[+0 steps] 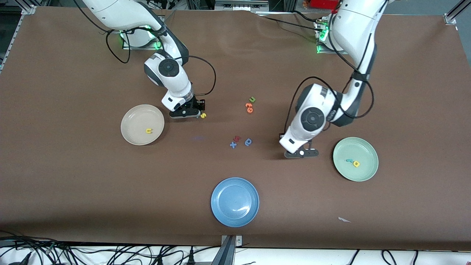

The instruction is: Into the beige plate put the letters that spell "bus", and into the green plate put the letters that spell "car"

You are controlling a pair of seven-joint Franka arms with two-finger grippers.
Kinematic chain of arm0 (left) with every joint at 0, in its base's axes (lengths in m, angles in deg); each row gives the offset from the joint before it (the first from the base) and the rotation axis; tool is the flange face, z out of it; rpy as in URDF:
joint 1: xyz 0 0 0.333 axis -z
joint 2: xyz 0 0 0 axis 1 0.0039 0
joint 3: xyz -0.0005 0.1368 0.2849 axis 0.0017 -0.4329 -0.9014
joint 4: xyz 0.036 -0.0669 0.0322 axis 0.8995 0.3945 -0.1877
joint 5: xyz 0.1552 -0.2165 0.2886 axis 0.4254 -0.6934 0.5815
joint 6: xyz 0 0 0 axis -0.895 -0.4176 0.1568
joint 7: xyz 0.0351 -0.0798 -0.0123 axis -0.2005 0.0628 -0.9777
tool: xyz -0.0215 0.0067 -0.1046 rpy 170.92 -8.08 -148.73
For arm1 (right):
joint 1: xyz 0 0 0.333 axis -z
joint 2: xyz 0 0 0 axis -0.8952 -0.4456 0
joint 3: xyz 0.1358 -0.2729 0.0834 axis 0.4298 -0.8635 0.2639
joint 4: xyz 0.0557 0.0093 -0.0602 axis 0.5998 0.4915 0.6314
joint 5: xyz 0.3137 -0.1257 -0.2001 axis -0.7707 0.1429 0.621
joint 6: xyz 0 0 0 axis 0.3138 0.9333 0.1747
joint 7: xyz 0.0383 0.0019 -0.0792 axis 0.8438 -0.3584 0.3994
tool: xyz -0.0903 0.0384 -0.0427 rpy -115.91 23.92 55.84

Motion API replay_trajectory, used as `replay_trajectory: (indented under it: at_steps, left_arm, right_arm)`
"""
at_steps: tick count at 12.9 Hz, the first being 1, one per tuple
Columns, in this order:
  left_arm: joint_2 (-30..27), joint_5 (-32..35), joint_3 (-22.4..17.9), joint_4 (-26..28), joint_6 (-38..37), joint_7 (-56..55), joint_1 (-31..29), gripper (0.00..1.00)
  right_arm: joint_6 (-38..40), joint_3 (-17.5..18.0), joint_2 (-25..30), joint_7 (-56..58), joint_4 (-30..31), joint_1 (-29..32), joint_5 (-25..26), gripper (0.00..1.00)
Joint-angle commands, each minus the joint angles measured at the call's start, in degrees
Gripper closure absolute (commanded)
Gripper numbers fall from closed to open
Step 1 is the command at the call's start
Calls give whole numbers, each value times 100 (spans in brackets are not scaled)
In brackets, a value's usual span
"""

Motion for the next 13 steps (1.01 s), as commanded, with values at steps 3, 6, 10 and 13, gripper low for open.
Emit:
replay_trajectory:
  at_steps: [3,6,10,13]
  left_arm:
    - [-211,130,-2,-22,-646,1669,-943,79]
    - [-334,454,-99,-22,-831,2619,-1462,79]
    - [-343,473,-134,-22,-1165,3359,-1823,79]
    - [-291,815,-116,-31,-1157,3562,-1947,65]
  right_arm:
    - [-63,-68,-158,-24,-49,-59,140,69]
    - [-63,-68,-158,-24,-49,-59,140,79]
    - [-19,-68,-80,11,-49,-50,140,83]
    - [549,-102,385,361,-58,11,157,83]
